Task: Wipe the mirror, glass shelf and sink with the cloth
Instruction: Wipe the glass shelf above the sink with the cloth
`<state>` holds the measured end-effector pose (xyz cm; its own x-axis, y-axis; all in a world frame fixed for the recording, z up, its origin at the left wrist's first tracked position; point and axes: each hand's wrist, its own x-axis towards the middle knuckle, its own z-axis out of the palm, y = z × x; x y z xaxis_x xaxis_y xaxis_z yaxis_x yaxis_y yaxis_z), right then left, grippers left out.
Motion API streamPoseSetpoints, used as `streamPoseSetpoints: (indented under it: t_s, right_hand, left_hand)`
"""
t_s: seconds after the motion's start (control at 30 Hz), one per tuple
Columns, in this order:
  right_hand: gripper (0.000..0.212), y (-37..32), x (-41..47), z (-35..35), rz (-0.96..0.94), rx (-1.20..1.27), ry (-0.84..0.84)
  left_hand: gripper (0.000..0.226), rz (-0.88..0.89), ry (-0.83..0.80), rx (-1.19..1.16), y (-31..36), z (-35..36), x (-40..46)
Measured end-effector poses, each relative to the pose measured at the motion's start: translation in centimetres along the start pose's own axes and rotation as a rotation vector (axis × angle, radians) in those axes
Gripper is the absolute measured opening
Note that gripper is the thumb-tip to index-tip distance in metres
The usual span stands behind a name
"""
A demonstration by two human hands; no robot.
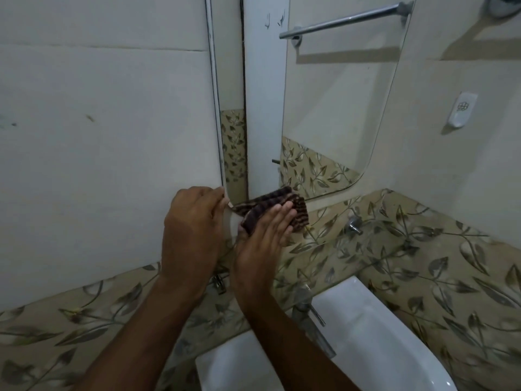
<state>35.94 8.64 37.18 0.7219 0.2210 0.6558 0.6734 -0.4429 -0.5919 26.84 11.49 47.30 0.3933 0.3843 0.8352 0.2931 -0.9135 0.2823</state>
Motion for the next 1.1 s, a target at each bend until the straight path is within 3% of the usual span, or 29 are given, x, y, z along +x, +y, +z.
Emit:
streamPoseSetpoints:
  t_s: [0.1, 0.23, 0.33, 0.53, 0.63, 0.7, 0.8, 0.93, 1.03, 1.1]
  right_hand:
    - [0.074, -1.6, 0.4, -0.3, 0.07, -0.068, 0.016]
    - [0.066, -2.4, 1.3, -0.2, -0.24, -0.133, 0.049]
    - [0.076, -0.4, 1.7, -0.7, -0.285, -0.141, 0.019]
    - [0.076, 3.6, 3.8, -1.6, 0.093, -0.119, -0.018]
    - [0.074, 2.6, 3.9, -2.0, 0.175, -0.066, -0.07]
    - [0.074, 0.4, 2.4, -2.1, 0.112, -0.069, -0.057]
    - [0.067, -1.7, -1.3, -1.4, -0.154, -0.117, -0.086]
    - [0.067, -1.9, -3.9, -2.8, -0.376, -0.121, -0.237]
    - [0.07, -0.8, -4.6, -4.6, -0.432, -0.228, -0.336]
    - [0.062, 0.4, -4.8, -5.7, -0.348, -0.161, -0.405]
  left_hand:
    - [0.013, -0.01, 0.04, -0.026, 0.1, 0.1, 0.2]
    - [0.008, -0.062, 0.067, 0.022, 0.1, 0.5, 0.7]
    - [0.006, -0.07, 0.08, 0.001, 0.0, 0.5, 0.7]
    - [0.004, -0.056, 0.107, -0.008, -0.1, 0.5, 0.8]
    - [0.004, -0.079, 0.095, -0.032, -0.2, 0.4, 0.7]
    - [0.005, -0.092, 0.081, -0.041, -0.1, 0.3, 0.7]
    - [0.007, -0.093, 0.037, -0.051, -0.1, 0.1, 0.6]
    - [0.017, -0.193, -0.006, -0.102, -1.4, -1.2, -0.7]
    - [0.02, -0.268, -0.066, -0.094, -3.3, -2.7, -3.2]
    - [0.02, -0.338, -0.103, -0.118, -4.4, -3.5, -5.1]
